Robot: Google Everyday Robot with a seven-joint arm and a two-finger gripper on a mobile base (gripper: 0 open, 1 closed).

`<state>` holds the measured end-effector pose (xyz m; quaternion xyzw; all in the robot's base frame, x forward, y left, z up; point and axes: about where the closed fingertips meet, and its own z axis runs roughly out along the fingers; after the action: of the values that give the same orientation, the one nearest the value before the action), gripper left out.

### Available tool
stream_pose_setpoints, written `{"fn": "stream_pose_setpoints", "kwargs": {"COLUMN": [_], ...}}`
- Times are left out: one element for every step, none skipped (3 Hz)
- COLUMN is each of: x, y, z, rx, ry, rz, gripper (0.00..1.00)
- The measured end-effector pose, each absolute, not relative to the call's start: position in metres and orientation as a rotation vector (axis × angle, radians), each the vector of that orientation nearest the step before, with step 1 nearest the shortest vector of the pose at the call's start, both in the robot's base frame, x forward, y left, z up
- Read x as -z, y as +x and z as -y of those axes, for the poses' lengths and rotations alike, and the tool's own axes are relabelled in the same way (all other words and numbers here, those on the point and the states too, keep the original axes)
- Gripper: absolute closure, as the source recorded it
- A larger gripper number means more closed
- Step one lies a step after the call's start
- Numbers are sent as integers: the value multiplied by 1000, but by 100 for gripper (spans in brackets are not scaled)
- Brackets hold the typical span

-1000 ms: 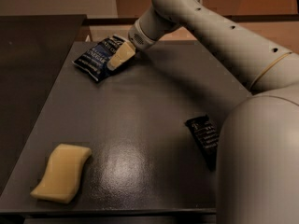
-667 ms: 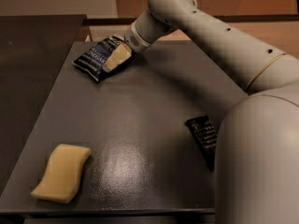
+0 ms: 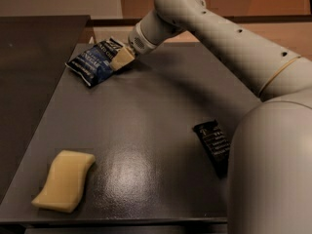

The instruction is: Pick blue chip bag

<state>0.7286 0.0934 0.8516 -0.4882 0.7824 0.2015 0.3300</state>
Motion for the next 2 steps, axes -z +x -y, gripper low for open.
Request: {"fn": "stream_pose_setpoints", "kwargs": {"x": [-855,-865], "y": [725,720], "z": [-90,-83], "rx": [-540,-559], "ry": [-1268,-1252], "rz": [-2043,-2021], "gripper": [61,84]}}
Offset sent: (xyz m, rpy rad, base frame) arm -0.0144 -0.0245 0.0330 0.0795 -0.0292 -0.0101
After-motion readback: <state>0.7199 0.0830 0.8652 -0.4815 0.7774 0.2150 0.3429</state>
